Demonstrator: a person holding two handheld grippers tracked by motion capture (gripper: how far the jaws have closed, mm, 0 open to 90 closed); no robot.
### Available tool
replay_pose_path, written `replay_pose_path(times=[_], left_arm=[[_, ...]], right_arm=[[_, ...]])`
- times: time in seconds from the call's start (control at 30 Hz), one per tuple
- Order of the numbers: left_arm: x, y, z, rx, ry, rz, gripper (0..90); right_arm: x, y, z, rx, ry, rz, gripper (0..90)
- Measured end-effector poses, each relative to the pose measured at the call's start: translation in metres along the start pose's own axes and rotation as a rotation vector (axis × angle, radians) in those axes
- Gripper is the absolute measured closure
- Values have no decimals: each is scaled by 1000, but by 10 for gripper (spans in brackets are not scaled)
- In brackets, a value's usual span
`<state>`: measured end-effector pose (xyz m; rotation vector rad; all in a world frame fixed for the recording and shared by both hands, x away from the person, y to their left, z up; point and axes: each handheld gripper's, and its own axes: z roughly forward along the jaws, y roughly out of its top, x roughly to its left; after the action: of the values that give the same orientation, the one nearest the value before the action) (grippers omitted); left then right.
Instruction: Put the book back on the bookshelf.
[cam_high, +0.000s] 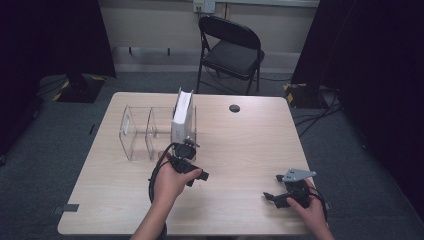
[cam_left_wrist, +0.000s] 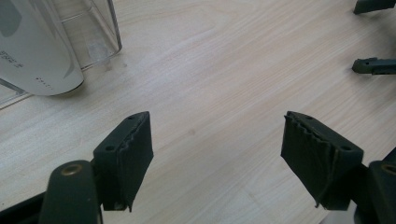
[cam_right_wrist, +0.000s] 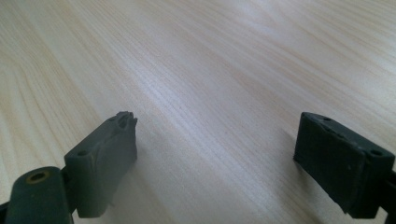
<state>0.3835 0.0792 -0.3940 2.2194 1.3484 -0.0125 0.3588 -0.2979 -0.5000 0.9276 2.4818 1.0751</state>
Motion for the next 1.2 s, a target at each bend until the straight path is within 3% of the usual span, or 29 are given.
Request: replay_pose_path(times=[1.2], left_arm=[[-2, -22, 35, 31, -34, 10, 239]], right_arm=[[0, 0, 0, 0, 0, -1, 119]])
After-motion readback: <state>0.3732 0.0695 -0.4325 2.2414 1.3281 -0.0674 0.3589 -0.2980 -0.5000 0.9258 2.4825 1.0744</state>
